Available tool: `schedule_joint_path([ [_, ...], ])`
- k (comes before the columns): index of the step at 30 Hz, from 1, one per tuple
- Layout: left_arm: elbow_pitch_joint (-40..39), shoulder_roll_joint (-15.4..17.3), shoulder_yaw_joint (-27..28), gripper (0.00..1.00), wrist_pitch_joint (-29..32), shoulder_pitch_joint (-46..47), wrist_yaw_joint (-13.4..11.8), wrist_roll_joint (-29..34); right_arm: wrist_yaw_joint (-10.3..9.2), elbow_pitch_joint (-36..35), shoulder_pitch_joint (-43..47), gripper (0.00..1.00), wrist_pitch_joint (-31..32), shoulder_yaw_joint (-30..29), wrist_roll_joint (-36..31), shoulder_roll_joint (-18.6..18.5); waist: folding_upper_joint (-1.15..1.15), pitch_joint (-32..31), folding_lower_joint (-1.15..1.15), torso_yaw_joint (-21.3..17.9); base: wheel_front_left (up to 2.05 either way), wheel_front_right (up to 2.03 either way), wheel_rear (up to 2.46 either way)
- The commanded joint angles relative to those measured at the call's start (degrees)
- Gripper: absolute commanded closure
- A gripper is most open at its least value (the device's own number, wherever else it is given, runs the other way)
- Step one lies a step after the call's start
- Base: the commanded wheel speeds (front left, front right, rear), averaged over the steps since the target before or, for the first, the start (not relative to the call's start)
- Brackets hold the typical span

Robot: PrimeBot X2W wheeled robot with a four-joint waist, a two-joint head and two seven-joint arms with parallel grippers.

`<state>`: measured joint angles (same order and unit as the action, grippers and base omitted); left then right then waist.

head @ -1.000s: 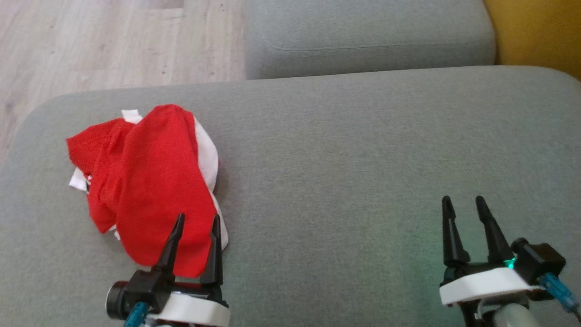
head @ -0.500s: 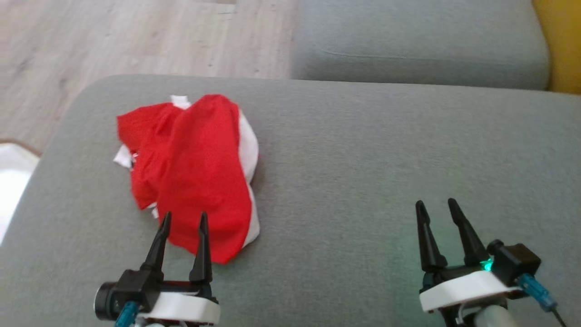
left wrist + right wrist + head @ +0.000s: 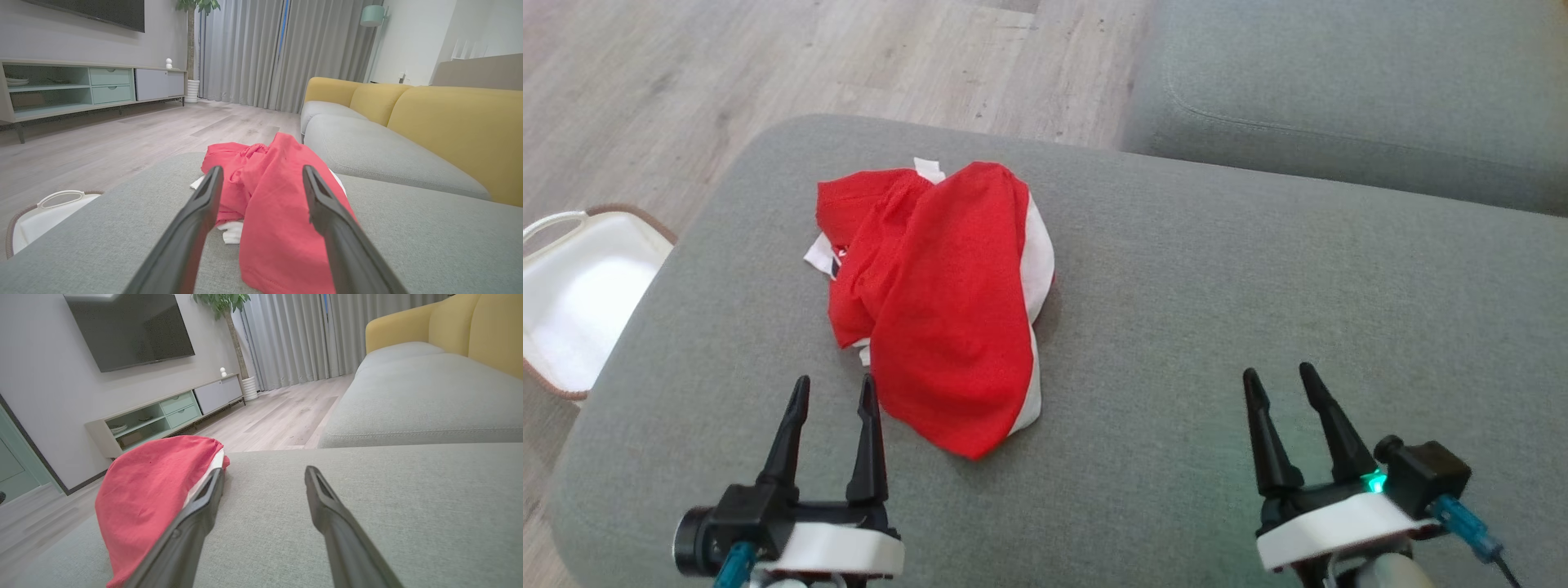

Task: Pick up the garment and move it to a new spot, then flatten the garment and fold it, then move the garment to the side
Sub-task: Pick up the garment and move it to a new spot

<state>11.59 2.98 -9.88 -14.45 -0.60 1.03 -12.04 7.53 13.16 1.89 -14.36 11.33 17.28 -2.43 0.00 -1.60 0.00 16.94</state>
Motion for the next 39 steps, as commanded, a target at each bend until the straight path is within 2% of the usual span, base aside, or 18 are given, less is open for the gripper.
schedule_joint_path([
  [1,-2.19,-0.1,2.06,0.0,-0.55,1.02,-0.15,0.46,-0.04,-1.54,-1.06,0.0,-0.63,2.0,0.67,-0.44,0.0,-0.09,0.0,0.4,0.0,0.0,0.0],
  [12,-2.35,-0.1,2.92,0.0,-0.55,0.92,-1.01,0.34,-0.04,-1.39,-1.04,0.0,-0.63,3.39,1.44,-0.44,0.0,-0.18,0.0,0.14,0.0,0.0,0.0],
  [19,-1.77,0.45,4.85,0.0,-0.55,5.5,1.5,4.32,-0.04,-2.27,-1.91,0.0,-0.63,2.33,0.73,-0.44,0.0,2.28,0.0,-1.82,0.0,0.0,0.0],
  [26,3.14,4.27,4.89,0.0,-0.55,17.34,4.14,7.16,-0.04,-3.5,-3.59,0.0,-0.63,-0.12,-0.8,-0.44,0.0,6.89,0.0,-4.03,0.0,0.0,0.0],
  [28,7.46,5.97,3.96,0.0,-0.3,22.53,4.9,7.69,-0.04,-3.77,-4.26,0.0,-0.63,-0.93,-1.1,-0.44,0.0,8.41,0.0,-4.92,0.0,0.0,0.0],
  [34,20.16,10.28,-0.51,0.0,8.41,36.84,6.29,6.63,-0.04,-4.23,-6.28,0.0,-0.63,-1.93,-1.45,-0.44,0.0,11.93,0.0,-8.23,0.0,0.0,0.0],
  [39,28.59,13.63,-4.69,0.0,17.37,42.63,6.43,3.86,-0.04,-4.4,-7.33,0.0,-0.63,-2.06,-1.0,-0.44,0.0,13.4,0.0,-10.8,0.0,0.0,0.0],
])
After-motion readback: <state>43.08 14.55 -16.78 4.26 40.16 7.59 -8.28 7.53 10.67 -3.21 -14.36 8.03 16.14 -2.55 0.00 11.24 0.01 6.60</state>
